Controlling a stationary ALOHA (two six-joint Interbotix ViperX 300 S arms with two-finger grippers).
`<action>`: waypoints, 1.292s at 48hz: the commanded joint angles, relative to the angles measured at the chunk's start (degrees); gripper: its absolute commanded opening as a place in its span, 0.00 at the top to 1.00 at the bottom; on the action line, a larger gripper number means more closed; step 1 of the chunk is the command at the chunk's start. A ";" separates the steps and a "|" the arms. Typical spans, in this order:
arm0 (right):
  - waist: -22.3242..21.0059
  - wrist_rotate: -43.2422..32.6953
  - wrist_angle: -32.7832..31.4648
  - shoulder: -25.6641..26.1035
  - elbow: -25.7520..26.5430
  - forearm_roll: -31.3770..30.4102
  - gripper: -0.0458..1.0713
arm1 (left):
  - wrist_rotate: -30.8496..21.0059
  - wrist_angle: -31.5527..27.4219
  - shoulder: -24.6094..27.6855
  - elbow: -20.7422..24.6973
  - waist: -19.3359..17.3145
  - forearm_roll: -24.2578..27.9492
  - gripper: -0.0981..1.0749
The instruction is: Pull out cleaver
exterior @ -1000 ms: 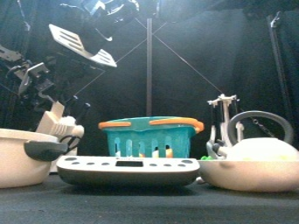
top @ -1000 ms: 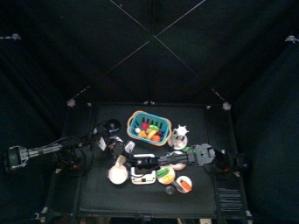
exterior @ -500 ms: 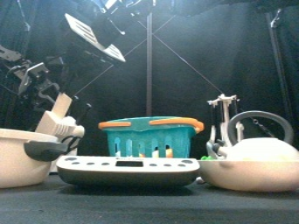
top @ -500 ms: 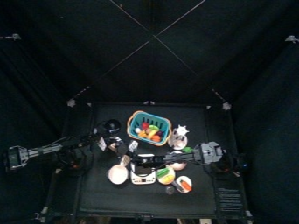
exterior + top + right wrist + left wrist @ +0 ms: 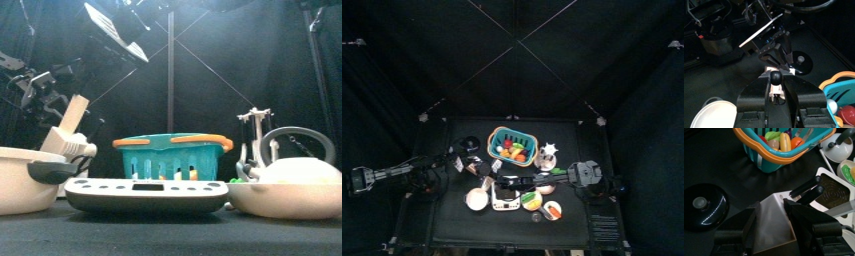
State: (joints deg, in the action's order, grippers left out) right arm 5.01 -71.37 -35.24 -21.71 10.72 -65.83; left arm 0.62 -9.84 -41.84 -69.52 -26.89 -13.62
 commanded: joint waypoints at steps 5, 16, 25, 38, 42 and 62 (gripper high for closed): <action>-0.26 -0.26 0.09 4.75 -0.79 -0.35 0.47 | 0.09 -0.26 0.18 0.35 0.00 0.18 0.22; 0.09 -0.26 0.09 5.98 -1.05 -1.49 0.47 | 0.09 -0.26 0.18 0.35 0.00 0.18 0.22; 0.09 0.18 0.09 6.68 -1.23 -1.58 0.47 | 0.18 -0.26 0.18 0.35 0.00 0.26 0.22; 0.70 -0.18 -0.09 8.70 -3.34 -1.85 0.47 | 0.18 -0.26 0.18 0.35 0.09 0.18 0.22; 1.49 -0.18 0.00 10.11 -4.13 -2.02 0.47 | 0.18 -0.18 0.18 0.26 0.00 0.18 0.22; 3.60 -0.70 0.09 13.80 -8.00 -3.08 0.47 | 0.35 4.13 -6.77 0.00 0.00 1.05 0.22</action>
State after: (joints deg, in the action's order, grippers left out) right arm 8.70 -71.98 -35.33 -10.81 2.11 -68.55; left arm 0.88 -7.12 -47.55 -70.22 -26.89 -12.74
